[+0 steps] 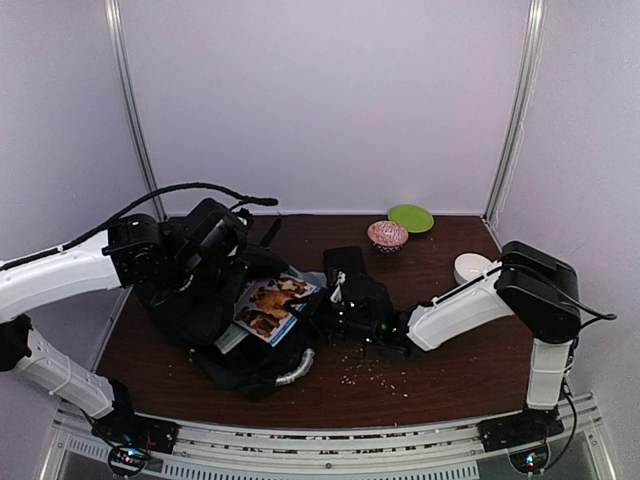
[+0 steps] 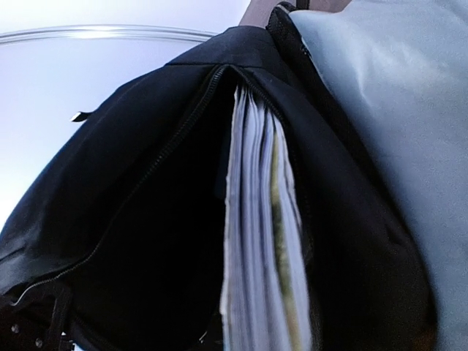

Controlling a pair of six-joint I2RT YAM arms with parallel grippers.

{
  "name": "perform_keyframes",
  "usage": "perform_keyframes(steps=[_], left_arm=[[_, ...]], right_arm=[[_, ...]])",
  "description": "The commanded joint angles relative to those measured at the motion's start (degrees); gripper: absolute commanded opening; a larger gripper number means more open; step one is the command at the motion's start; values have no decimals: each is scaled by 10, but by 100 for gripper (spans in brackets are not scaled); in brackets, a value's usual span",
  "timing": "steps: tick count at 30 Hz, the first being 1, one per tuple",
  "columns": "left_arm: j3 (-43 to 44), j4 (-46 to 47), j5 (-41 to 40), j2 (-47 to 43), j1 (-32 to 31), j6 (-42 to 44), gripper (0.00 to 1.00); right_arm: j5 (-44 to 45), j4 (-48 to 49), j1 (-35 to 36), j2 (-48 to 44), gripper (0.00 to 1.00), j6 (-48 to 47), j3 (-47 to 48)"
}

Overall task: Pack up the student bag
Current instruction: Place the book in the student bag.

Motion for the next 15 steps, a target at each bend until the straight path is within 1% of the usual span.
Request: perform_keyframes(steps=[1,10,15], left_arm=[[6,115,24,-19,-6,-12,0],[0,124,40,-22,-5,-17,0],[-4,137,53,-23,-5,-19,0]], right_arm=[[76,21,18,53,0,21,71],[69,-29,38,161,0,43,212],[85,-44,45,195,0,57,248]])
